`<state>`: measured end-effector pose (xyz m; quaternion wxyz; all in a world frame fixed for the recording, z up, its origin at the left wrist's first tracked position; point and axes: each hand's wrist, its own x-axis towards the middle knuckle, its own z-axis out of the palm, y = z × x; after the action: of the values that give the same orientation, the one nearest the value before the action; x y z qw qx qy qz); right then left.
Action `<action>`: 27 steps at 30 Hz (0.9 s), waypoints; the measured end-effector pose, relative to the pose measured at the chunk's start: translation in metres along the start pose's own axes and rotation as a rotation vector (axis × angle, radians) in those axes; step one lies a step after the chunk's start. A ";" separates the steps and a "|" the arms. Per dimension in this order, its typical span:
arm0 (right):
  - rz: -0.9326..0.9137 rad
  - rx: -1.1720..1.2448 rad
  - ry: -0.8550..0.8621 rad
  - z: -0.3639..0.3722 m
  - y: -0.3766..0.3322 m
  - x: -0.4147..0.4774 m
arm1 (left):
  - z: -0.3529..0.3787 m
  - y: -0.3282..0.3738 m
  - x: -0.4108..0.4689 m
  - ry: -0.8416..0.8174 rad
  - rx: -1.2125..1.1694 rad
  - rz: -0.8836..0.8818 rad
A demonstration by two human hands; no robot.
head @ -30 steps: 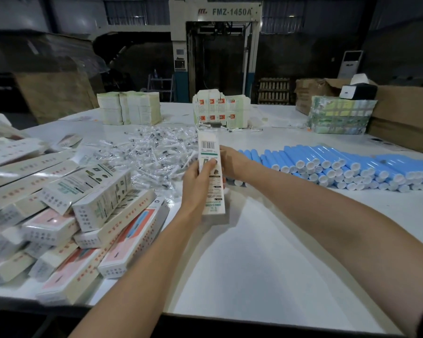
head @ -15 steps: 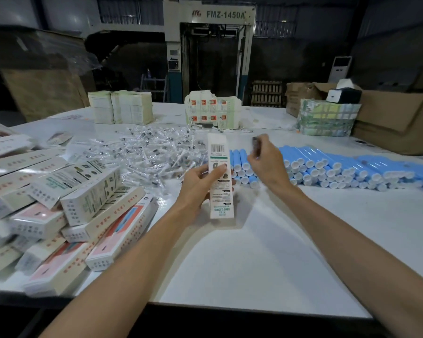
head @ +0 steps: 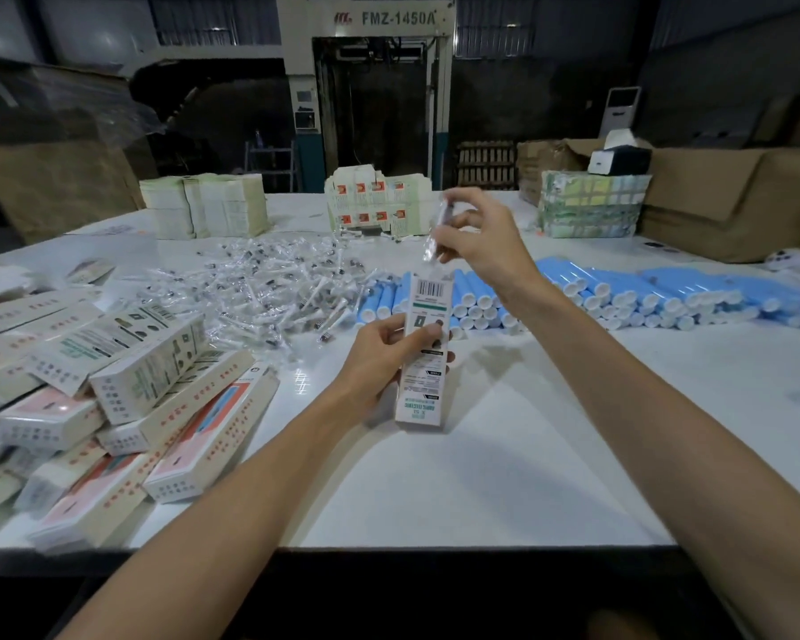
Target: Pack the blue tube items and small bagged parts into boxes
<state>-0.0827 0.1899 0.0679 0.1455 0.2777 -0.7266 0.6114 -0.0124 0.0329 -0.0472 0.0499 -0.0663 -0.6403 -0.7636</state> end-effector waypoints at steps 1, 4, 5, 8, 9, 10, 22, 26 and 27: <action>0.010 -0.052 -0.026 0.002 0.000 -0.001 | -0.001 0.000 0.000 -0.005 -0.004 0.005; 0.010 -0.147 -0.044 0.007 0.003 -0.004 | -0.002 0.000 -0.001 -0.016 -0.007 0.021; 0.008 -0.164 -0.047 0.008 0.004 -0.005 | -0.002 0.000 -0.001 -0.016 0.004 0.028; 0.020 -0.190 -0.083 0.010 0.006 -0.007 | -0.003 -0.001 0.000 -0.014 0.030 0.032; 0.026 -0.207 -0.101 0.011 0.007 -0.008 | -0.003 -0.001 0.001 -0.011 0.034 0.032; 0.029 -0.227 -0.115 0.011 0.007 -0.009 | -0.003 -0.001 0.001 -0.008 0.036 0.033; -0.008 -0.202 0.013 0.011 0.042 -0.037 | -0.007 0.001 0.000 0.083 0.024 0.051; 0.040 -0.015 -0.113 0.015 0.067 -0.061 | -0.006 0.000 0.001 0.069 0.054 0.065; 0.028 0.032 -0.127 0.016 0.071 -0.066 | -0.005 0.000 0.001 0.071 0.087 0.074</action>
<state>-0.0694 0.1965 -0.0290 0.0861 0.3083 -0.7283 0.6060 -0.0139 0.0277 -0.0477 0.1037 -0.0605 -0.6676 -0.7347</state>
